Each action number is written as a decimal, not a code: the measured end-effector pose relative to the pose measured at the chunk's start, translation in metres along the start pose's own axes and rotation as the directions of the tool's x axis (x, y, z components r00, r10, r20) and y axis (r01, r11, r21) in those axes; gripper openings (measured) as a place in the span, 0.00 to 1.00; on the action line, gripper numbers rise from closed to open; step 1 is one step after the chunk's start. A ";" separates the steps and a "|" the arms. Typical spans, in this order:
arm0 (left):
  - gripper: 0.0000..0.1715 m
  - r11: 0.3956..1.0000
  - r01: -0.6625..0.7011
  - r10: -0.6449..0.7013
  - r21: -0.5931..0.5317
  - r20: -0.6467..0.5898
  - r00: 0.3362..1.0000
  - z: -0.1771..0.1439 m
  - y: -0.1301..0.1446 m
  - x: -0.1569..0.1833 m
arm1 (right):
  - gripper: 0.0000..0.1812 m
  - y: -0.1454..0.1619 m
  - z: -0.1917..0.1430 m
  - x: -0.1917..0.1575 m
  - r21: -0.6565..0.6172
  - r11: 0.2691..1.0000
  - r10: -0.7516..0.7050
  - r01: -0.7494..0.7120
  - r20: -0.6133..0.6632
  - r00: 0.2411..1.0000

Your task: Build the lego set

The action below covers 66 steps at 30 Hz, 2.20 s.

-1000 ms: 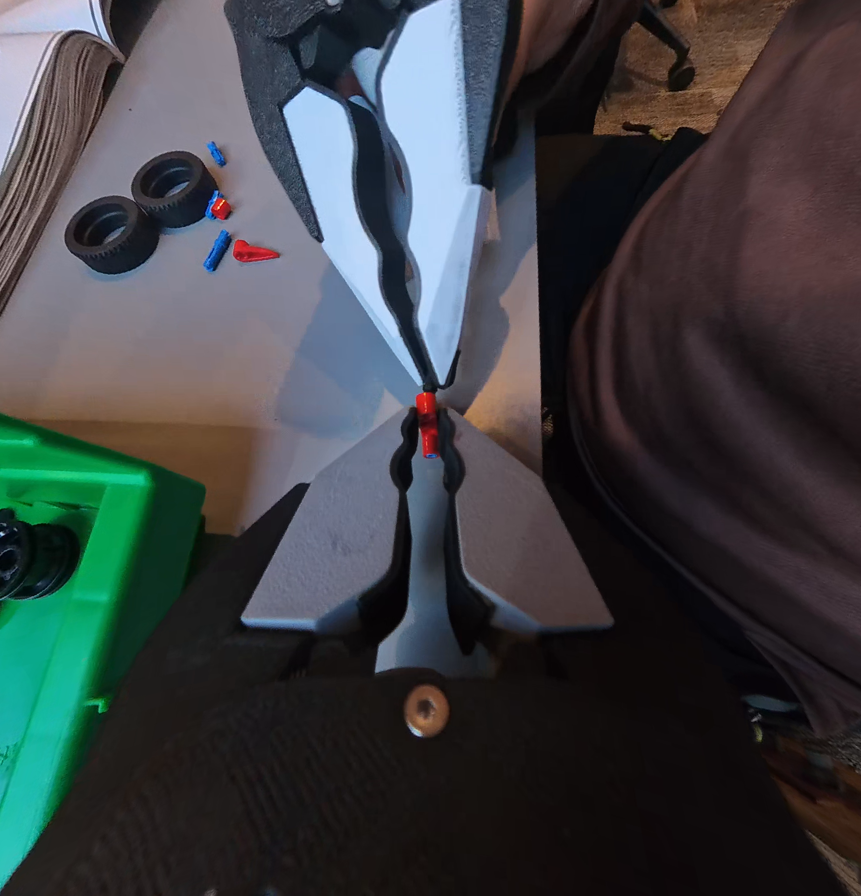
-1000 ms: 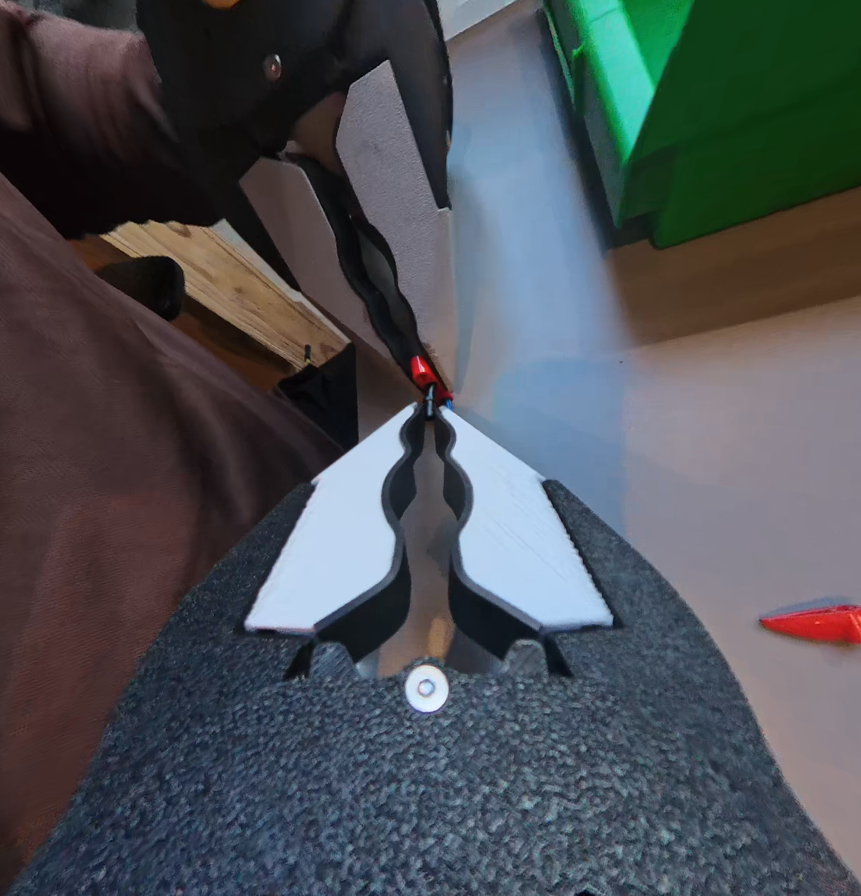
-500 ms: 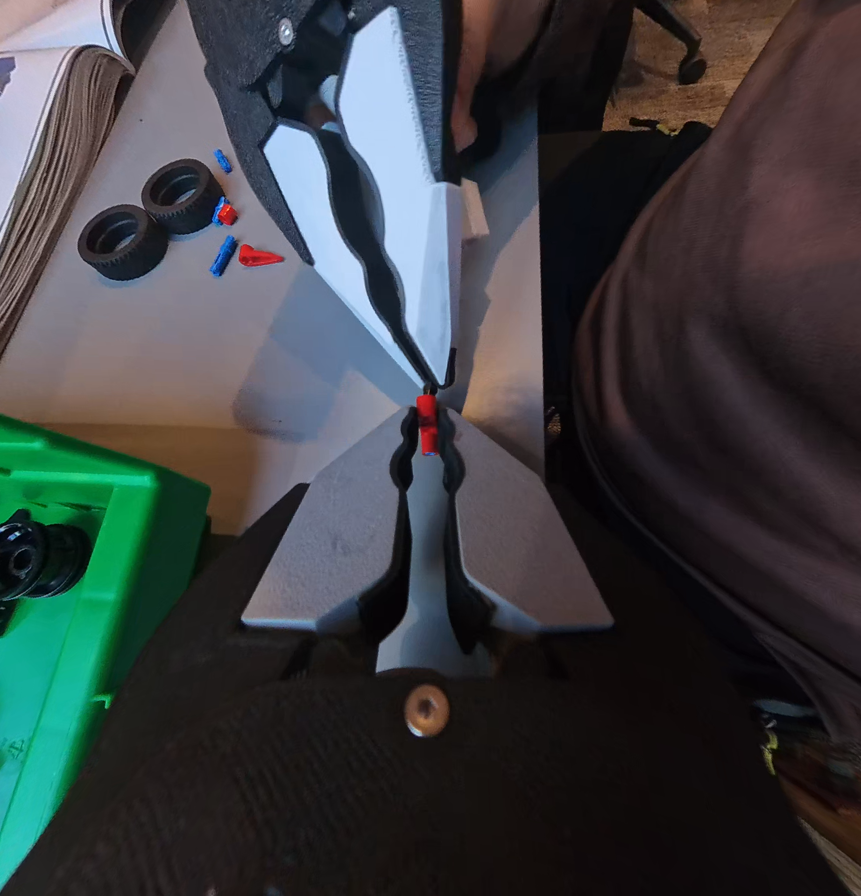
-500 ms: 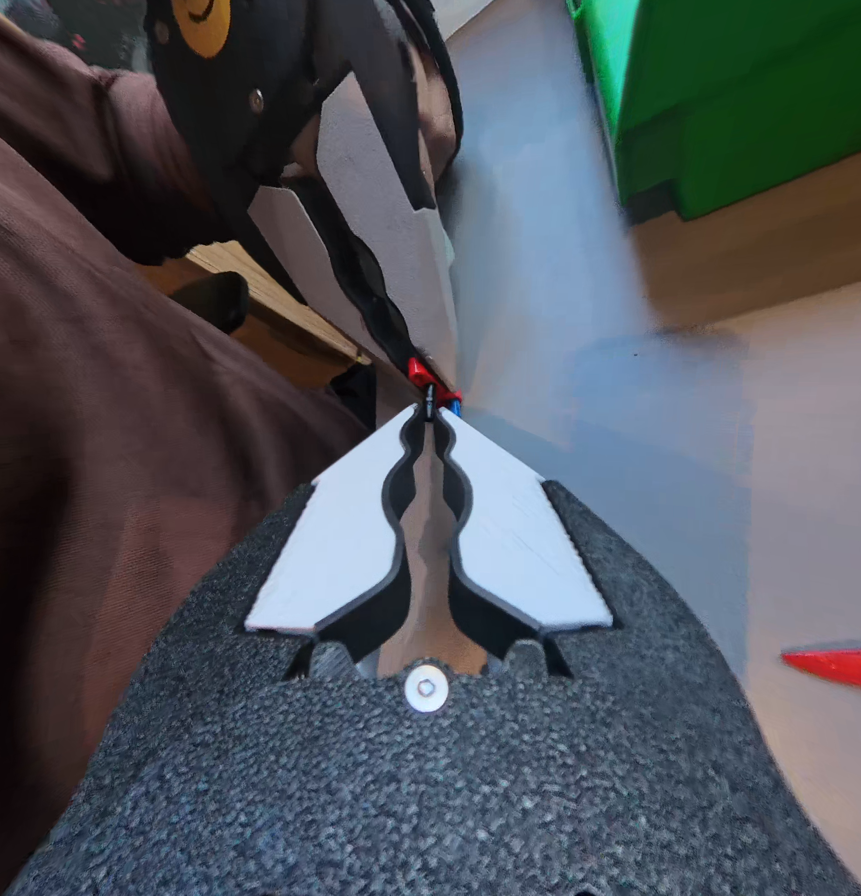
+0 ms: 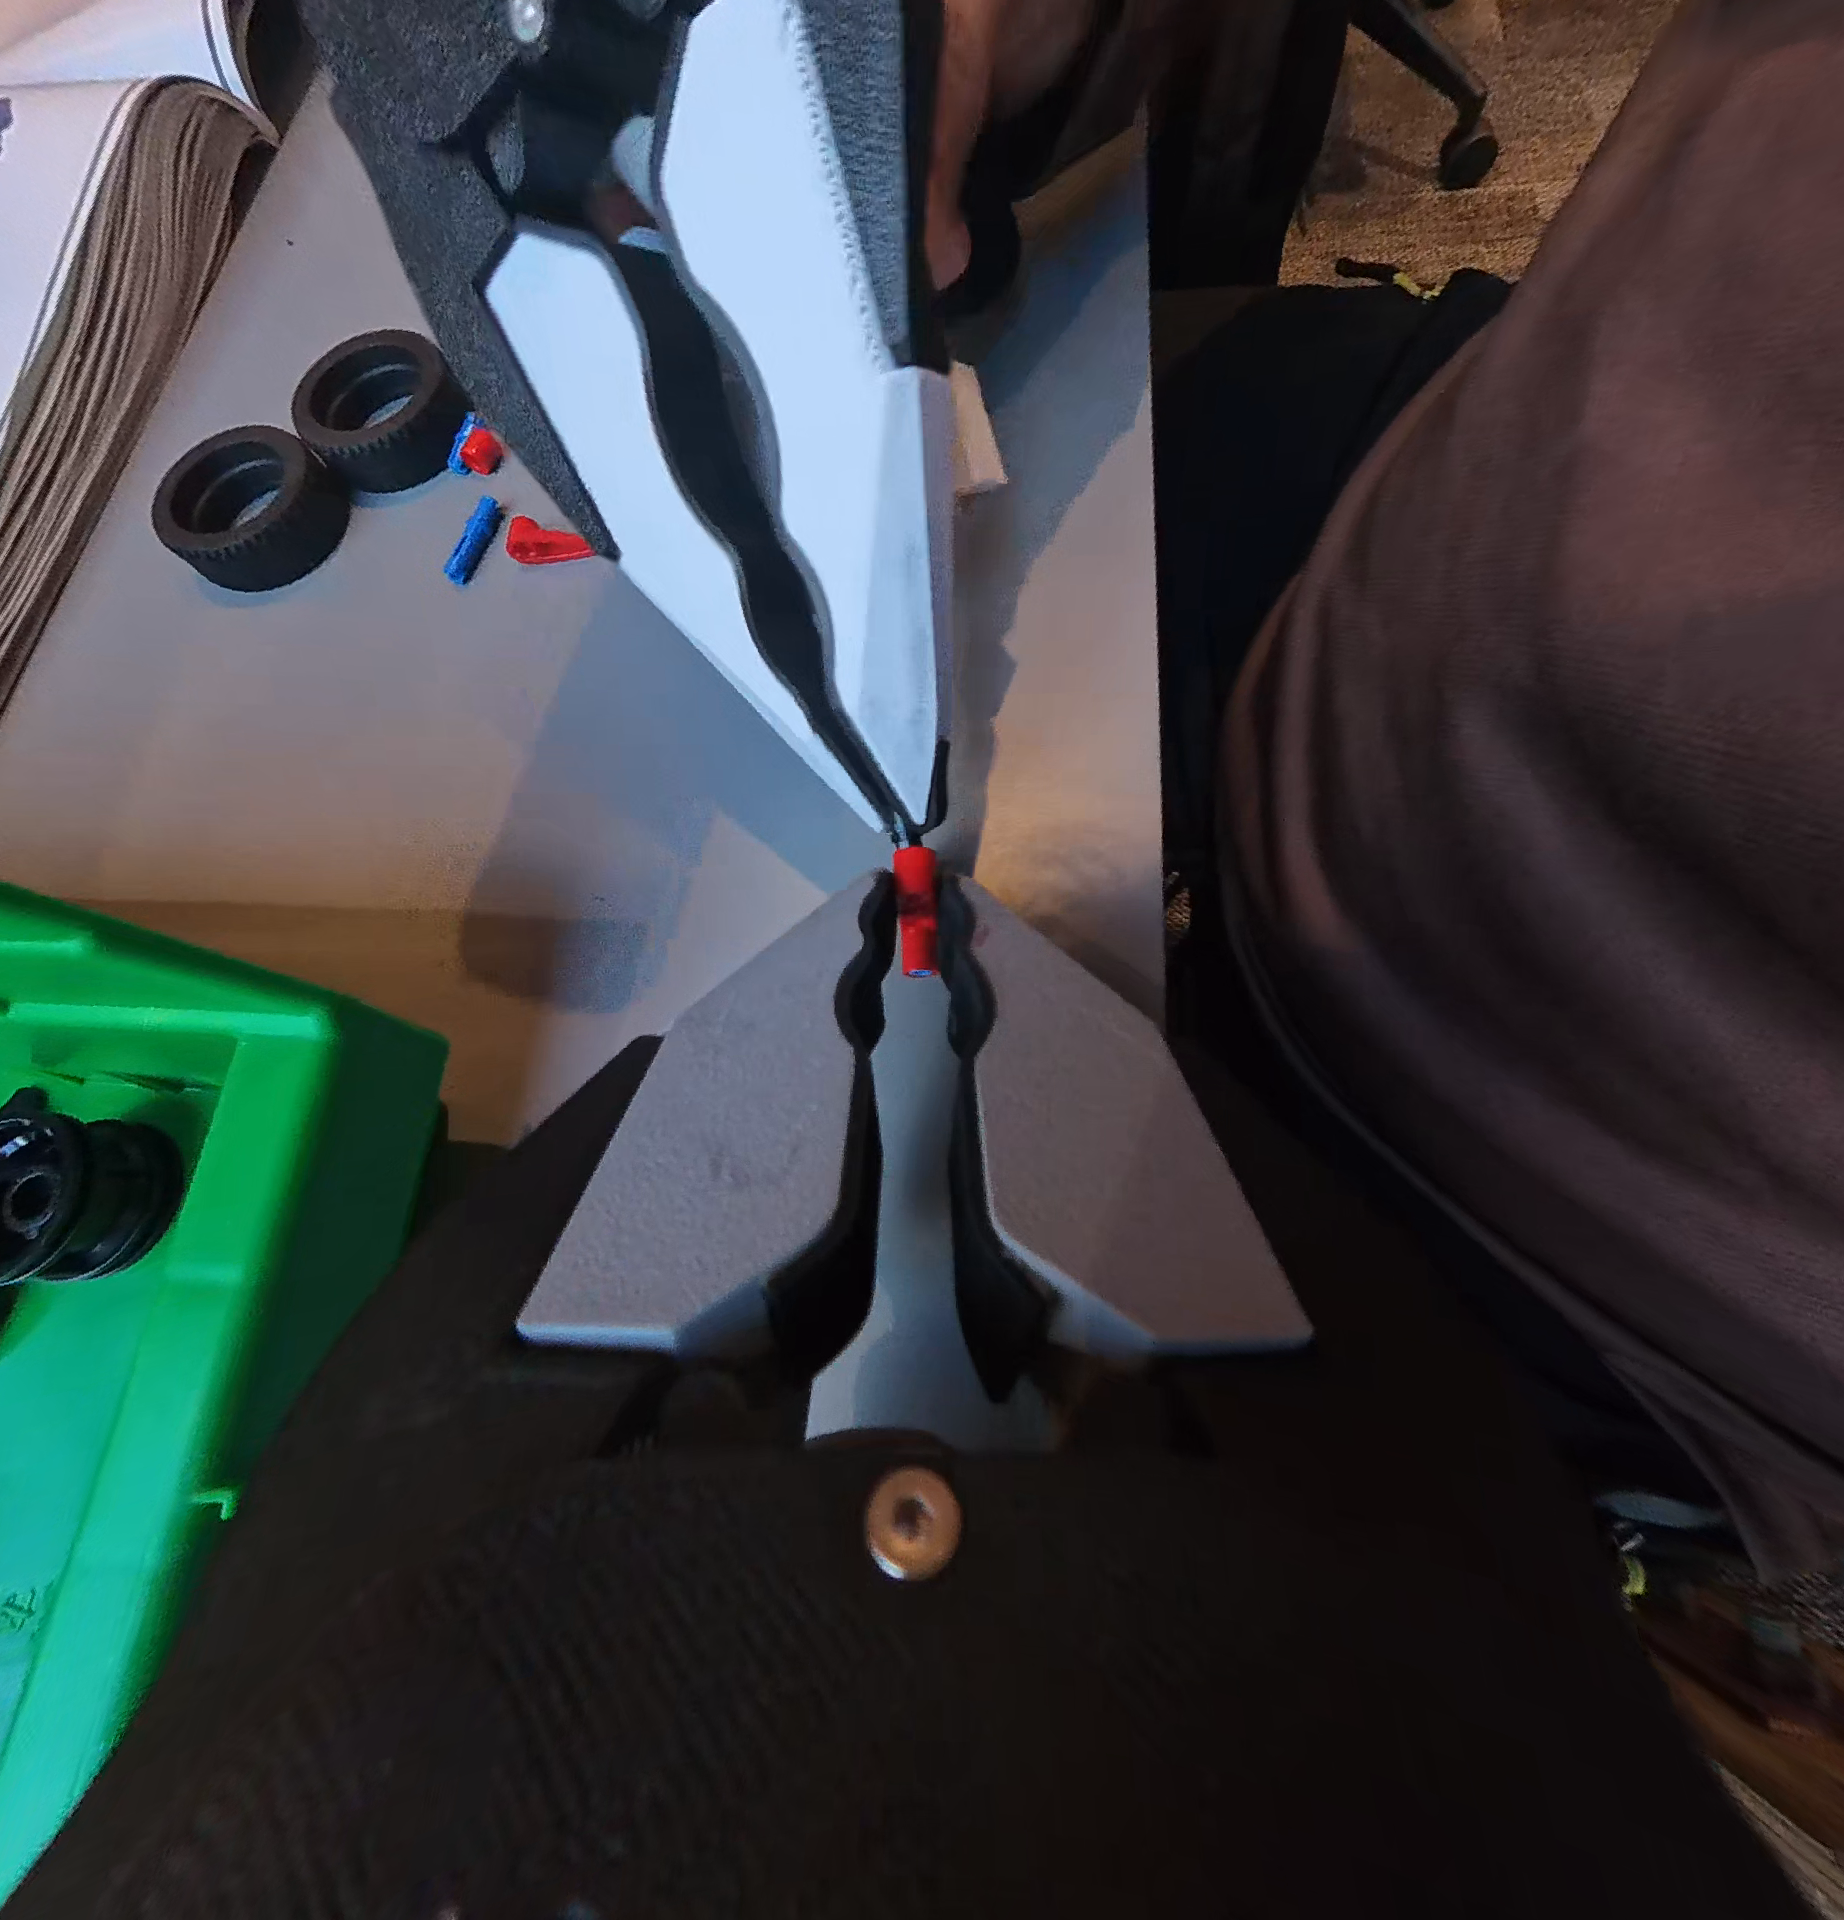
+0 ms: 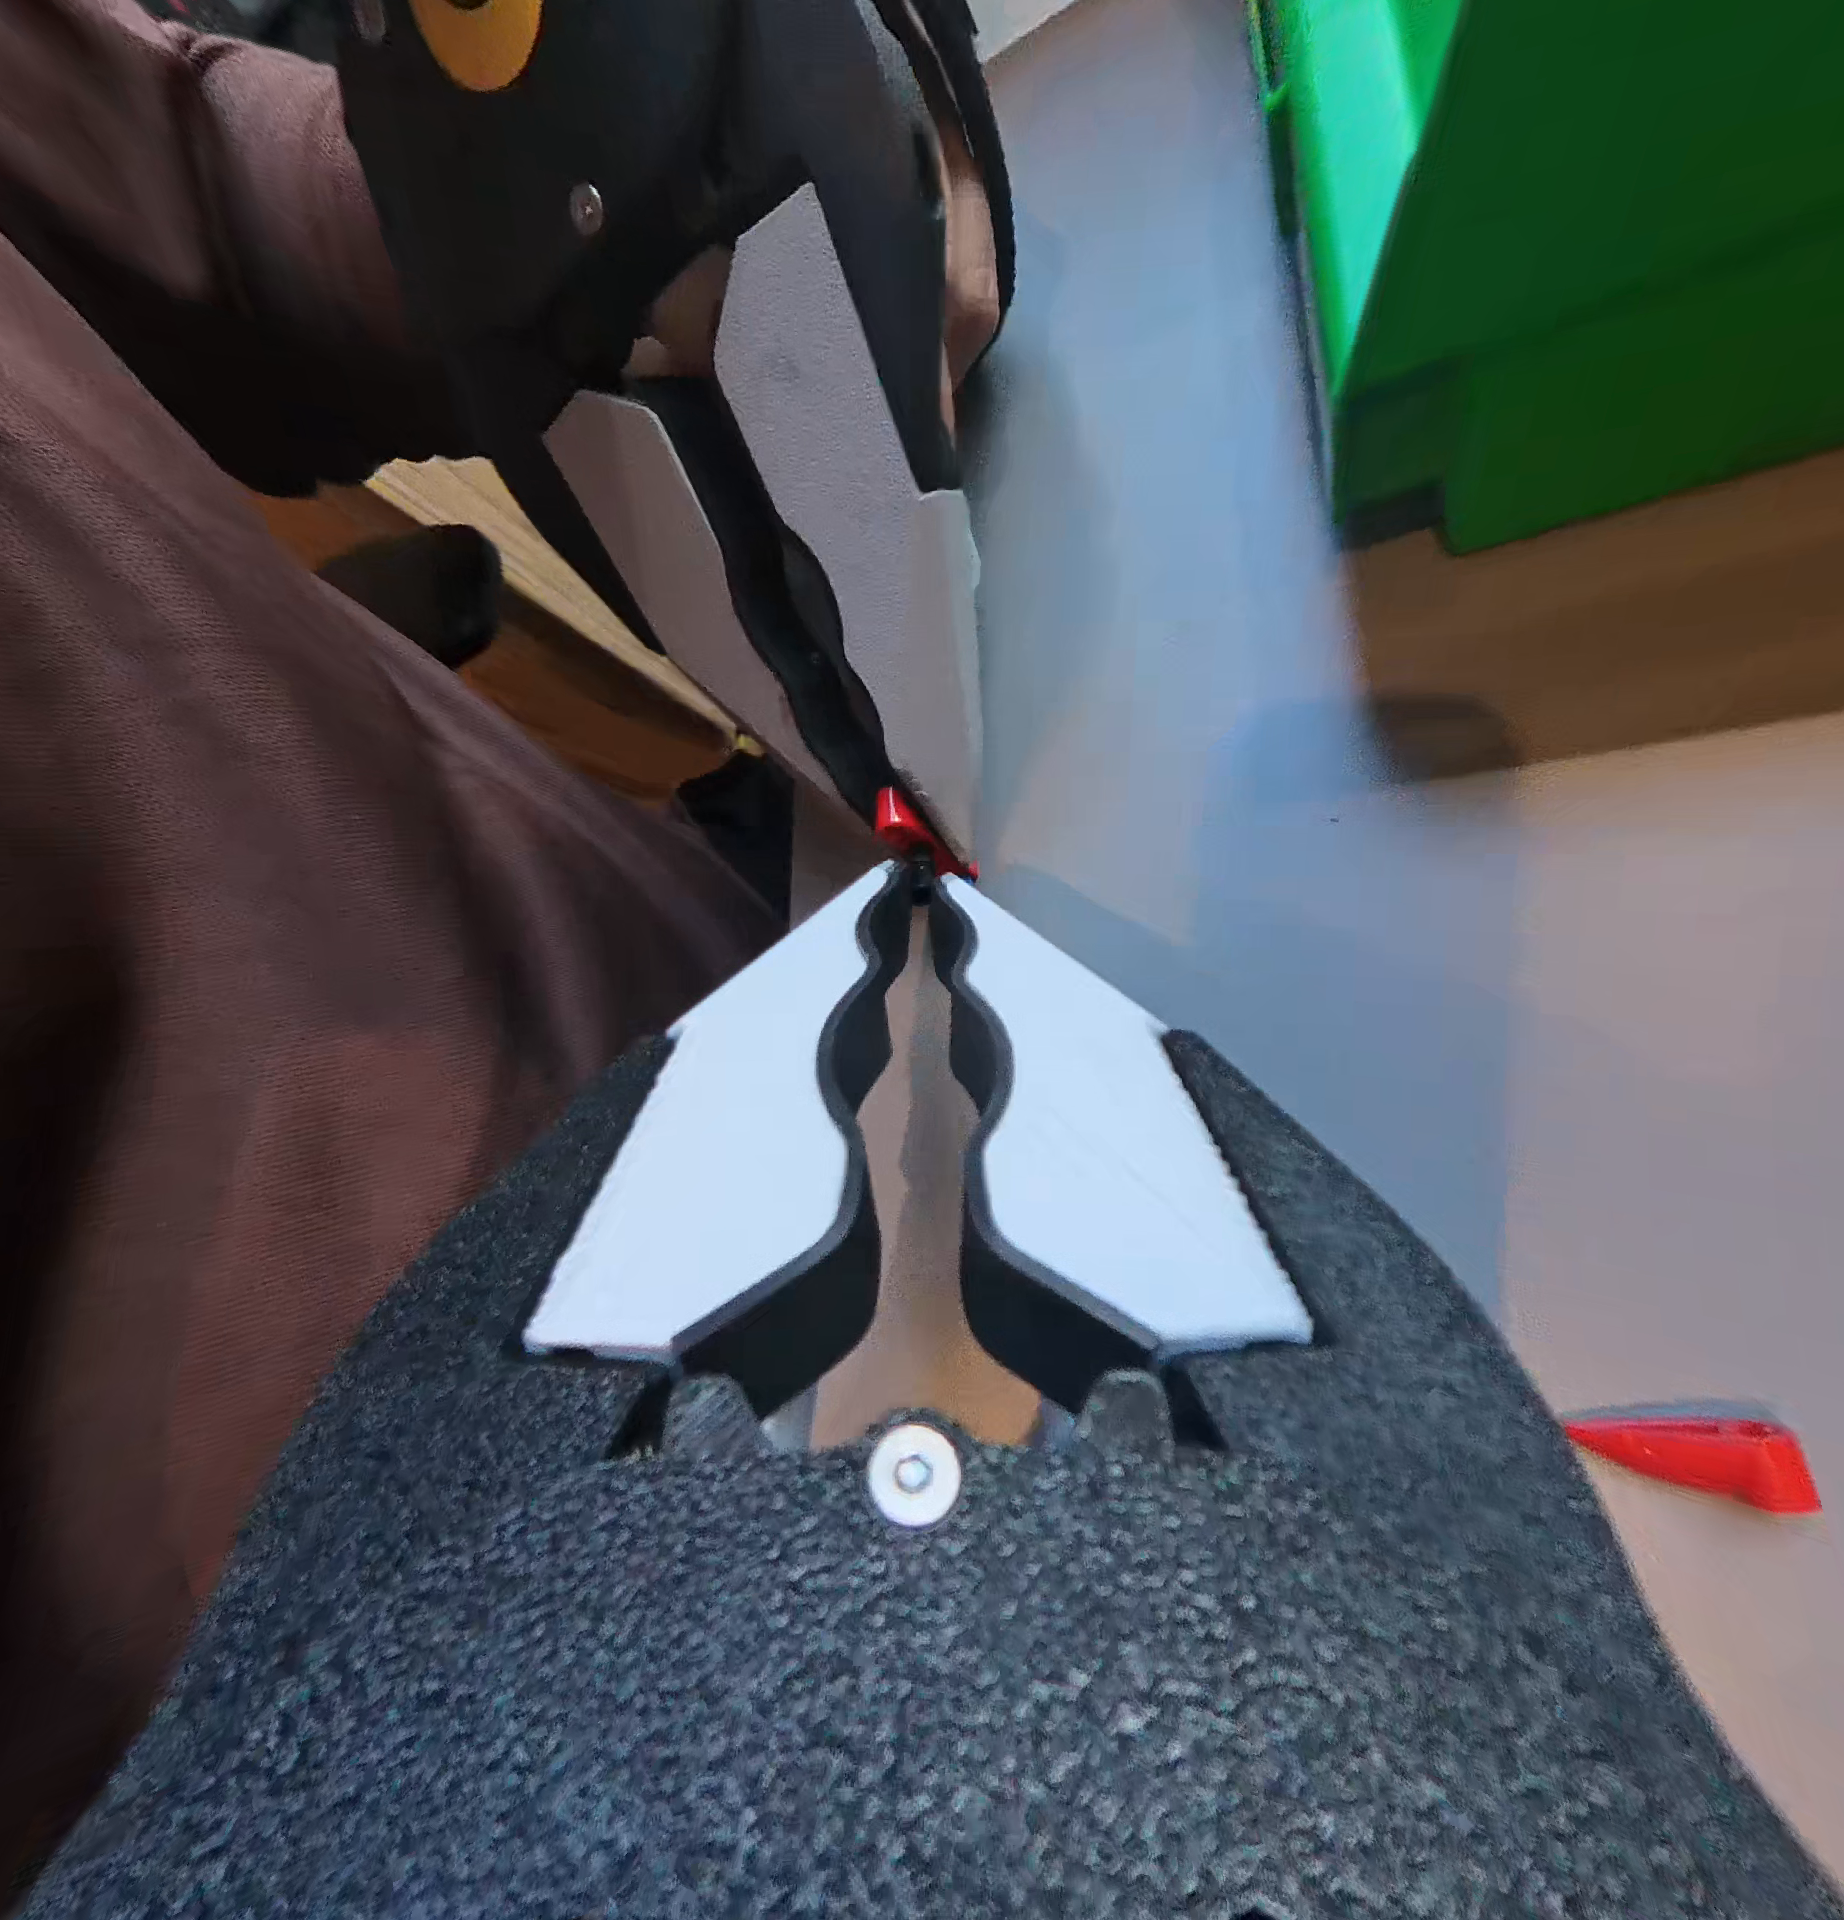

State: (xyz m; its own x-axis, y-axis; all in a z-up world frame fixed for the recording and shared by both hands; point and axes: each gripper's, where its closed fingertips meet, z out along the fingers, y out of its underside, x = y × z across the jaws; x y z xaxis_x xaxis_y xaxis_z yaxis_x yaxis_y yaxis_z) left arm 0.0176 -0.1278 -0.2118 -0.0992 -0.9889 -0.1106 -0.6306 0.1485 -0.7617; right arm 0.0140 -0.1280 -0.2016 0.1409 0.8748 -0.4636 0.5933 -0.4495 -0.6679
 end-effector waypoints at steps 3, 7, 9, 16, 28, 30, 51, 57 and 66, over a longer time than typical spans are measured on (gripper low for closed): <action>0.03 1.000 0.004 -0.004 0.000 -0.002 1.000 0.000 0.000 0.000 | 0.01 0.000 0.000 0.001 0.031 0.996 -0.078 0.080 -0.071 0.994; 0.03 1.000 0.012 -0.012 -0.001 -0.008 1.000 0.000 0.000 0.000 | 0.01 0.001 0.000 0.001 0.027 0.980 -0.192 0.198 -0.156 0.969; 0.03 1.000 0.015 -0.015 -0.001 -0.010 1.000 0.000 0.000 0.000 | 0.01 0.002 0.000 0.002 0.035 0.975 -0.208 0.217 -0.172 0.963; 0.03 1.000 0.012 -0.012 -0.001 -0.007 1.000 0.000 0.000 0.000 | 0.01 0.005 0.004 0.003 -0.001 0.954 -0.291 0.299 -0.229 0.929; 0.03 1.000 0.017 -0.017 -0.001 -0.007 1.000 0.000 0.000 -0.001 | 0.01 0.001 0.007 0.003 0.026 0.967 -0.243 0.252 -0.188 0.952; 0.03 1.000 0.015 -0.015 0.000 -0.007 1.000 0.001 0.000 -0.001 | 0.01 0.001 0.006 0.004 0.028 0.970 -0.234 0.243 -0.187 0.954; 0.03 1.000 0.029 -0.029 -0.006 -0.003 1.000 0.001 0.001 -0.003 | 0.00 0.003 0.002 0.005 0.008 0.941 -0.320 0.337 -0.298 0.900; 0.03 0.999 0.036 -0.036 -0.004 0.013 0.999 0.003 -0.001 -0.005 | 0.00 0.004 -0.004 0.008 0.032 0.955 -0.269 0.295 -0.329 0.905; 0.03 0.996 0.084 -0.082 -0.021 0.080 0.993 0.024 -0.014 -0.019 | 0.05 -0.006 -0.080 0.008 0.331 0.896 -0.079 0.296 -0.537 0.840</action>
State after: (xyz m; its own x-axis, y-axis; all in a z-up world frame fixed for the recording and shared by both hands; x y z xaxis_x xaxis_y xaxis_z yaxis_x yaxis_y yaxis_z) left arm 0.0470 -0.1115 -0.2146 0.0150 -0.9950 -0.0984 -0.6525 0.0648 -0.7550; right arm 0.0751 -0.1035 -0.1550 0.4967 0.8676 -0.0238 0.3106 -0.2033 -0.9285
